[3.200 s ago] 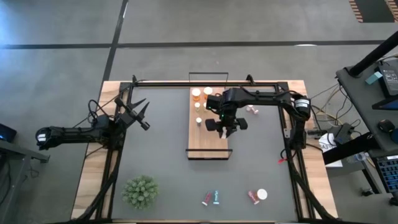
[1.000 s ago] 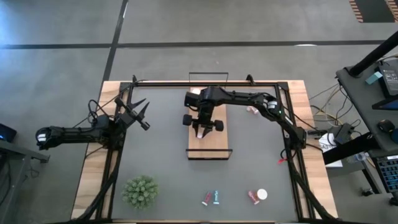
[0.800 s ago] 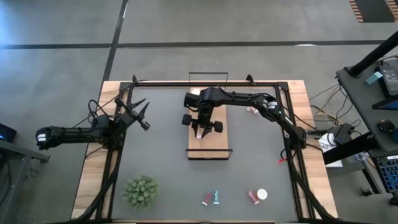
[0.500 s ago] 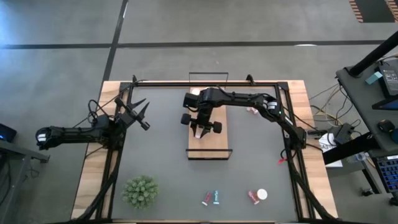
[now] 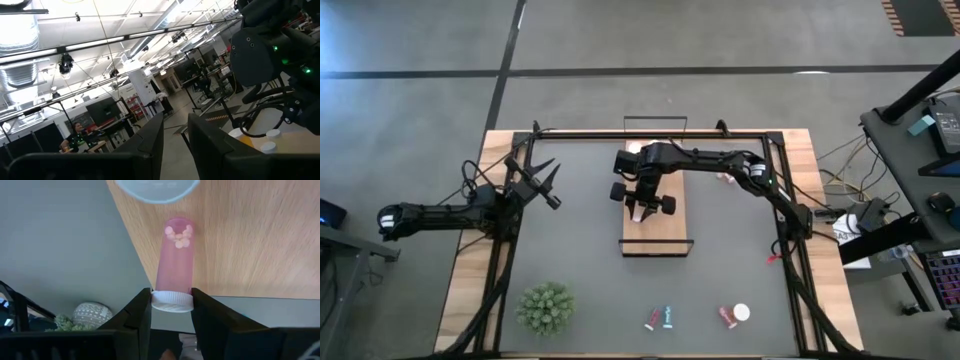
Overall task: Pick and place medicine bottles onto shelf by color
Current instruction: Put the middle pink pill bottle on the shelf
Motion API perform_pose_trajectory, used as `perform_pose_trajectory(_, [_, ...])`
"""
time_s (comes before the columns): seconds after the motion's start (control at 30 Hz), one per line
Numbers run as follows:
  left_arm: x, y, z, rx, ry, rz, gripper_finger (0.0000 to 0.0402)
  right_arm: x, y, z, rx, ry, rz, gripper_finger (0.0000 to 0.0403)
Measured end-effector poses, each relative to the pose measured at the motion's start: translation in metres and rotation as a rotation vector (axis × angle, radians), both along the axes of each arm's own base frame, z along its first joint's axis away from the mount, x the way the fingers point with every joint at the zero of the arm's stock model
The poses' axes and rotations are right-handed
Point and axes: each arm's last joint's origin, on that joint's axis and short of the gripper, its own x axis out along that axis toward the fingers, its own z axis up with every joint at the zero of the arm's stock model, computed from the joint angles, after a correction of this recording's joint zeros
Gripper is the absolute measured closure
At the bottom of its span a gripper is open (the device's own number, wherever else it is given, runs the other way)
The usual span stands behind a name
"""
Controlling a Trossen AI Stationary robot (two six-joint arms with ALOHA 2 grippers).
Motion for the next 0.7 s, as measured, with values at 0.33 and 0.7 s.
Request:
perform_pose_trajectory(0.33, [0.0,0.0,0.0001,0.0,0.0,0.0,0.033,-0.0001,-0.0001,-0.0009,-0.04,-0.007,0.021,0.0248])
perform_pose_trajectory(0.7, [0.0,0.0,0.0,0.0,0.0,0.0,0.033,-0.0054,0.0023,0.0041,-0.096,-0.077,0.189,0.023])
